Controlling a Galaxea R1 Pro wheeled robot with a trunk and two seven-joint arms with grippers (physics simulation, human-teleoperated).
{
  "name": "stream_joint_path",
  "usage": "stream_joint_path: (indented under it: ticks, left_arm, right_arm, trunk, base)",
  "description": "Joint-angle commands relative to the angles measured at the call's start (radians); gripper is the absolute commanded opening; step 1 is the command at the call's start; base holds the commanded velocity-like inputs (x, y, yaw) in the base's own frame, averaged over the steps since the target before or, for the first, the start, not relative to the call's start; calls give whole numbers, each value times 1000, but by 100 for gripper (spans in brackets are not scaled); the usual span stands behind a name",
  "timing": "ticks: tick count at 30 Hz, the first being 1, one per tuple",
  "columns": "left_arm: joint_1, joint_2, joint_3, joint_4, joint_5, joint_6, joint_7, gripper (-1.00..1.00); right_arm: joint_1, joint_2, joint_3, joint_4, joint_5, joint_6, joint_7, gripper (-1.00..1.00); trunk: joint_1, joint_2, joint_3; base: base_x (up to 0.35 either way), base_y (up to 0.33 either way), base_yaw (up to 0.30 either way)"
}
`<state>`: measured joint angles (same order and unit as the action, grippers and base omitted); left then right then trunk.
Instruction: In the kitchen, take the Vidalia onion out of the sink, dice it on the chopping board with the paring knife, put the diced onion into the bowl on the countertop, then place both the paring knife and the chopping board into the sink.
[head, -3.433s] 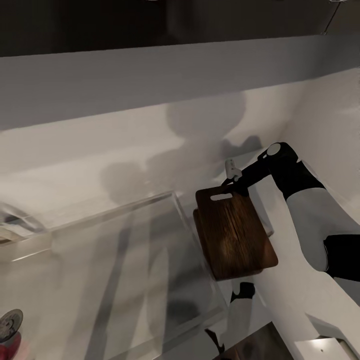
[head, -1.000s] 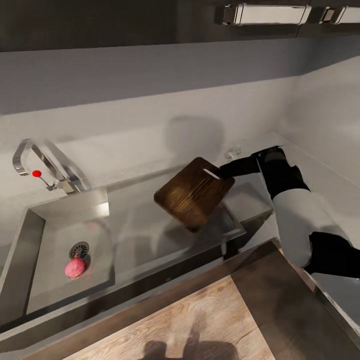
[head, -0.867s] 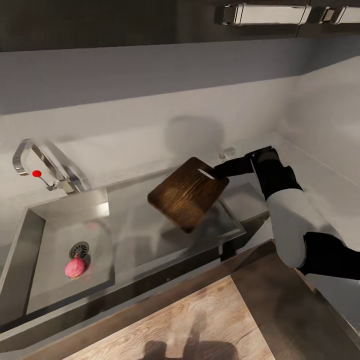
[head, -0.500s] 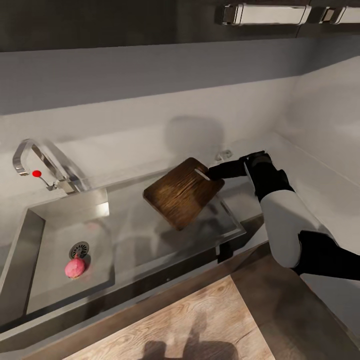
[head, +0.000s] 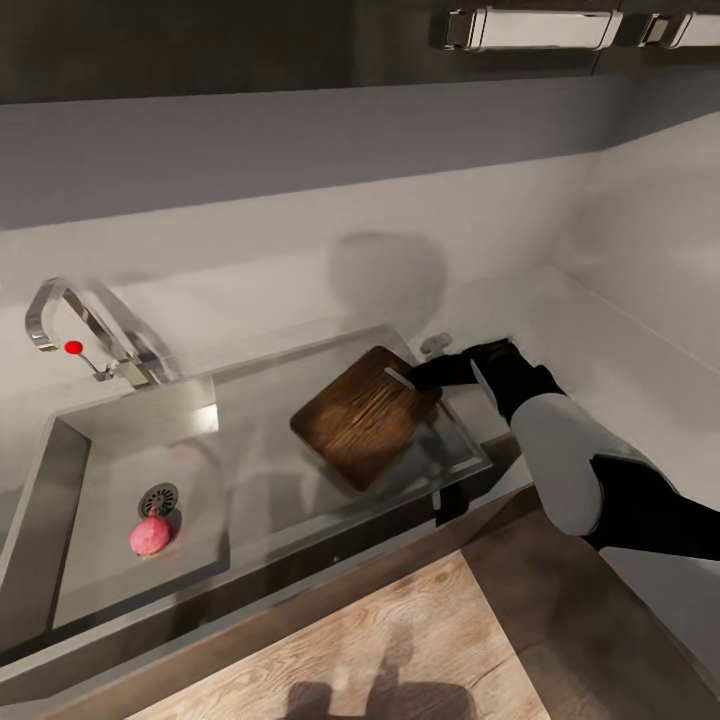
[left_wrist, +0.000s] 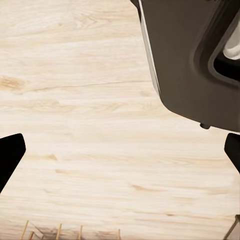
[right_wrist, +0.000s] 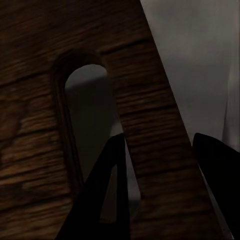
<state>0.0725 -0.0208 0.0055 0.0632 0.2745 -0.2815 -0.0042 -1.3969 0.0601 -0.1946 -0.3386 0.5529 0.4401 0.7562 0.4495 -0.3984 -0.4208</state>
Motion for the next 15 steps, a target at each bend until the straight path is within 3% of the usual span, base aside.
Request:
stream_joint_path:
  ticks: [1,6,9,11,12,15]
  left_arm:
    - [0,0,0,1,3,-5,0,100]
    - [0,1,0,1,3,-5,0,100]
    - [0,2,-1,1,3,-5,0,100]
    - [0,3,-1,1,3,-5,0,100]
    - [0,3,-1,2,3,-5,0,100]
    - [0,2,-1,3,3,-5,0,100]
  right_arm:
    - [-1,0,-10,5,5,-11,-3,-100]
    - [-1,-9,-15,3,1,-28,-13,-100]
    - [-1,-16,-37,2,-5,-24,-13,-100]
    - [-1,-33,-93,2,-18,-21,-14,-100]
    - [-1,-53,-171,2,-29,-15,-14,-100]
    - [-1,-65,-238,1,-33,22,-16,-100]
  trunk:
    - [1,-2,-1]
    - [1,-2,-1]
    - [1,-2,-1]
    - [1,-2,-1]
    - [1,-2,-1]
    - [1,-2,-1]
  base:
    - [0,0,0]
    - [0,0,0]
    - [0,0,0]
    - [0,0,0]
    - [0,0,0]
    - [-2,0,0]
